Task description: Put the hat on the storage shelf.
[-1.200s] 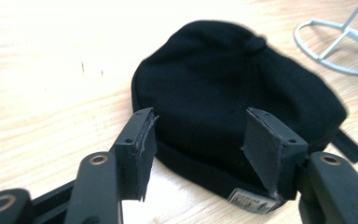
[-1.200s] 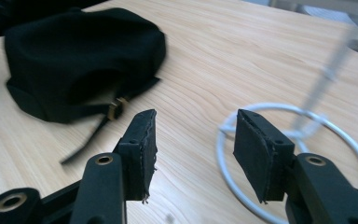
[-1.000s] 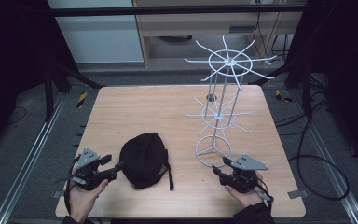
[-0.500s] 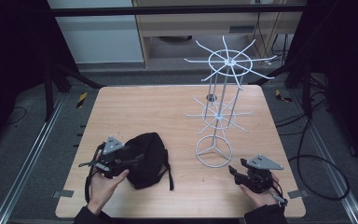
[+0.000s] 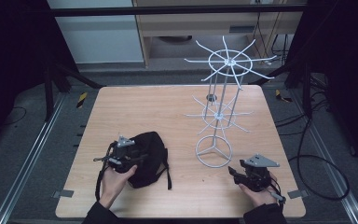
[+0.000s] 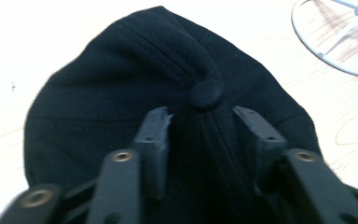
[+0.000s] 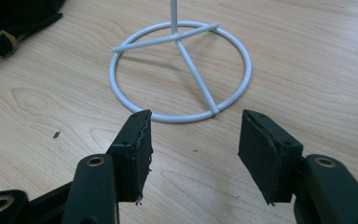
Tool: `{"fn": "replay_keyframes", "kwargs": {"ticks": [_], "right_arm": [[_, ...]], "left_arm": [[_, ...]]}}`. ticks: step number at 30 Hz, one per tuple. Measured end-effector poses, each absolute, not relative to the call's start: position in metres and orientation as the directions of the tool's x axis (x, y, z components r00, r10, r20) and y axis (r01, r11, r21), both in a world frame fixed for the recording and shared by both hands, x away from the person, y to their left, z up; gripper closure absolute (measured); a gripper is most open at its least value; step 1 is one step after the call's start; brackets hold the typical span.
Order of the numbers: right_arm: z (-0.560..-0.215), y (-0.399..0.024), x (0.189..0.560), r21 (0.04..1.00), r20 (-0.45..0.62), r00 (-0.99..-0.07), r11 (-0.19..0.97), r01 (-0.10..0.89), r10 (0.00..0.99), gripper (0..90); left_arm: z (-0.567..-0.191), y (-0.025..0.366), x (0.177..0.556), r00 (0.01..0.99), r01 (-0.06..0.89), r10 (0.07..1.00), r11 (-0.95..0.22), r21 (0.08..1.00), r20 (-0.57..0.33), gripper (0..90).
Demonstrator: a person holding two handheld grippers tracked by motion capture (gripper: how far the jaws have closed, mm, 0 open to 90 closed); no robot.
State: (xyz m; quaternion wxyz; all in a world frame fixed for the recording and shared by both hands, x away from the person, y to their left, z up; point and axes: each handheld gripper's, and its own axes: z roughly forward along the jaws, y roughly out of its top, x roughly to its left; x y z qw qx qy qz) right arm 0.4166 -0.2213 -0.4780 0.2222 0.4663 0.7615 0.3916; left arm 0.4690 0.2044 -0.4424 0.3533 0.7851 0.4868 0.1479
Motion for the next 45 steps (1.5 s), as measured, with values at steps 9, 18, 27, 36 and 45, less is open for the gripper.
{"fn": "replay_keyframes", "kwargs": {"ticks": [9, 18, 27, 36, 45], "right_arm": [[-0.480, -0.224, 0.418, 0.802, 0.034, -0.463, 0.253, 0.542, 0.886, 46.6], [-0.480, -0.226, 0.418, 0.807, 0.043, -0.463, 0.243, 0.539, 0.886, 47.4], [-0.479, -0.228, 0.418, 0.817, 0.036, -0.460, 0.239, 0.525, 0.887, 47.4], [-0.478, -0.228, 0.418, 0.819, 0.029, -0.463, 0.245, 0.519, 0.886, 47.4], [-0.478, -0.227, 0.417, 0.819, 0.027, -0.460, 0.245, 0.520, 0.887, 47.5]], "left_arm": [[-0.443, 0.215, 0.468, 0.447, 0.659, 0.888, -0.245, 0.712, -0.108, 81.9], [-0.419, 0.228, 0.454, 0.486, 0.564, 0.865, -0.203, 0.801, -0.123, 82.9], [-0.381, 0.237, 0.432, 0.536, 0.432, 0.834, -0.138, 0.891, -0.130, 82.9], [-0.350, 0.237, 0.410, 0.583, 0.311, 0.803, -0.078, 0.947, -0.125, 82.9], [-0.325, 0.239, 0.393, 0.616, 0.205, 0.778, -0.004, 0.979, -0.126, 82.9]]}}
